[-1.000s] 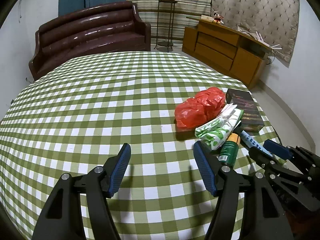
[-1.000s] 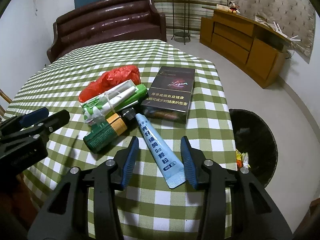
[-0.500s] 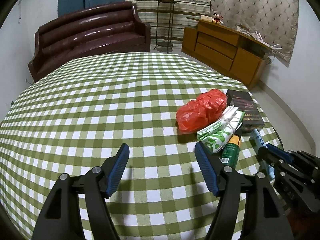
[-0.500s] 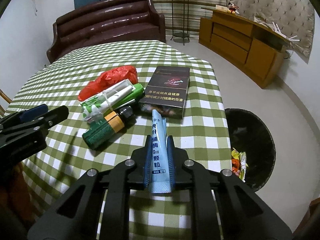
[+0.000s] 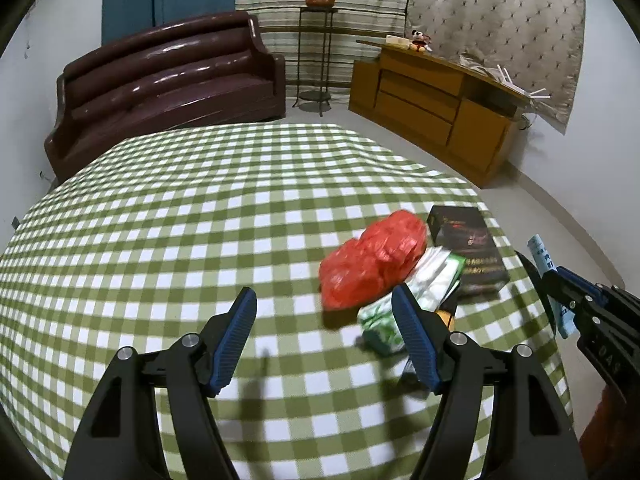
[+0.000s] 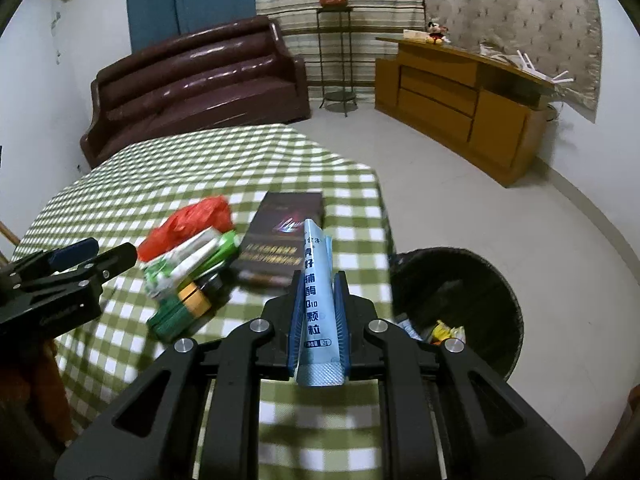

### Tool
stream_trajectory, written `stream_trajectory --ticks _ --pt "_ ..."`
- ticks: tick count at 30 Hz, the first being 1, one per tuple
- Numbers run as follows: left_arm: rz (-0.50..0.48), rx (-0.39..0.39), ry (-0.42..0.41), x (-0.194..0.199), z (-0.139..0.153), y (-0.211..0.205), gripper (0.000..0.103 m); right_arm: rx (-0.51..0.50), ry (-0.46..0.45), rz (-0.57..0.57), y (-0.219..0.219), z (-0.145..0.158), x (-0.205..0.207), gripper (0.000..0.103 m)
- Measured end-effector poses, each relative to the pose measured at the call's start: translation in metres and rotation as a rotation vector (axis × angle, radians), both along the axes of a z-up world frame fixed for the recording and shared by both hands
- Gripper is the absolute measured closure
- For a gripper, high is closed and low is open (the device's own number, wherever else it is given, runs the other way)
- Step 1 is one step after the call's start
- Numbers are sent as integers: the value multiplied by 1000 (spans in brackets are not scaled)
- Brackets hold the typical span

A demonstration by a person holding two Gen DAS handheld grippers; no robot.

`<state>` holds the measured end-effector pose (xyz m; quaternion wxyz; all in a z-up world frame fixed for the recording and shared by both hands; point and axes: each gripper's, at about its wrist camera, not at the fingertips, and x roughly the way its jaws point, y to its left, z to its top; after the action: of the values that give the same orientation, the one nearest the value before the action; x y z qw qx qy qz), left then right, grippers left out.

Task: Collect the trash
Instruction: 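Grasp the red plastic bag with the left tool while right tool holds blue tube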

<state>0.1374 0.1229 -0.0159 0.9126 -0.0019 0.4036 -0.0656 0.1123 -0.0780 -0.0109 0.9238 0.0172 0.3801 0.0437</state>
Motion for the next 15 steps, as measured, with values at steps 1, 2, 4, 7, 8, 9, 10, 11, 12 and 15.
stream_trajectory --ticks 1,2,4,7,8,9,10,11,12,15 --pt "-5 -1 0 3 1 -2 35 3 -2 -5 -2 0 2 88" --pt "-11 -2 0 6 1 -5 35 4 -3 -8 -4 -1 3 88" --pt "-23 2 -2 12 2 -11 35 8 -6 -13 -8 -1 6 88" --pt "-42 8 -6 20 1 -20 35 14 -5 -19 -13 -3 11 88" --pt "-48 11 -7 24 1 -24 35 15 -5 -21 -14 -3 13 88" --pt "-53 13 -5 27 0 -26 35 17 -3 -23 -16 -5 14 88" --pt "-58 15 -2 30 -1 -27 35 18 -2 -25 -17 -6 15 88" --pt "-64 20 5 34 -4 -30 35 19 -2 -25 -18 -6 16 88" --pt "-65 23 12 36 -6 -31 35 20 0 -27 -19 -7 17 88" --pt "-75 8 51 46 -14 -32 35 22 5 -30 -19 -9 20 88"
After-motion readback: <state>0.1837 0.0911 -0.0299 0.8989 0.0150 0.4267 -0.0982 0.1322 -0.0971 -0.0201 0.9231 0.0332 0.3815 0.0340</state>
